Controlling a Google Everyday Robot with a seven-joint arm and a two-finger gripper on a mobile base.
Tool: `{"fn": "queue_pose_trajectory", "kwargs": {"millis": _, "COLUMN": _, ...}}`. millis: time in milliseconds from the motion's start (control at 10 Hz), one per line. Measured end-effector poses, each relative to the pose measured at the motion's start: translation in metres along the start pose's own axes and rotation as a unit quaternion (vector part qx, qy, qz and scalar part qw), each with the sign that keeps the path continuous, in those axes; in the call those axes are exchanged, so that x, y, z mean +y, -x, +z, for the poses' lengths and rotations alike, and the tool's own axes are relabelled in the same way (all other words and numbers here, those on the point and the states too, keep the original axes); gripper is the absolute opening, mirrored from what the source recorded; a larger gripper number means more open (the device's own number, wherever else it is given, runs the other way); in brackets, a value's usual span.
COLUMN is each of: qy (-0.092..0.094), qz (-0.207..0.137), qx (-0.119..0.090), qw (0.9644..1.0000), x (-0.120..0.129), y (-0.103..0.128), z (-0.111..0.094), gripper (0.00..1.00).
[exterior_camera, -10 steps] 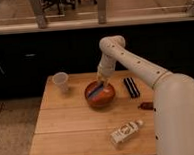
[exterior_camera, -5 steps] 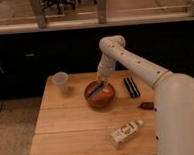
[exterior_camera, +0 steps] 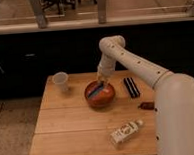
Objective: Place the white sponge in the ceramic bowl
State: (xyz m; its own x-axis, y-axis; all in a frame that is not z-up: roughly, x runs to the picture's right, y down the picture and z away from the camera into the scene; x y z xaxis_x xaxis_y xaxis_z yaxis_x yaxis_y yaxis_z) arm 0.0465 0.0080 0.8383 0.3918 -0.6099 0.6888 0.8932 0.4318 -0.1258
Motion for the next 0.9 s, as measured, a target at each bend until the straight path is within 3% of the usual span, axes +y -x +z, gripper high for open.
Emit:
{"fn": "queue_pose_trajectory", "kwargs": {"millis": 600, "qy": 0.0, "qz": 0.0, "qx": 0.004, "qw": 1.0, "x": -0.0001, "y": -0.0009, "z": -0.0003, "gripper": 0.33}}
{"fn": "queue_pose_trajectory", "kwargs": {"millis": 900, "qy": 0.0, "qz": -0.001, "qx": 0.006, "qw": 1.0, "x": 0.0002, "y": -0.0015, "z": -0.0005, "gripper": 0.33}}
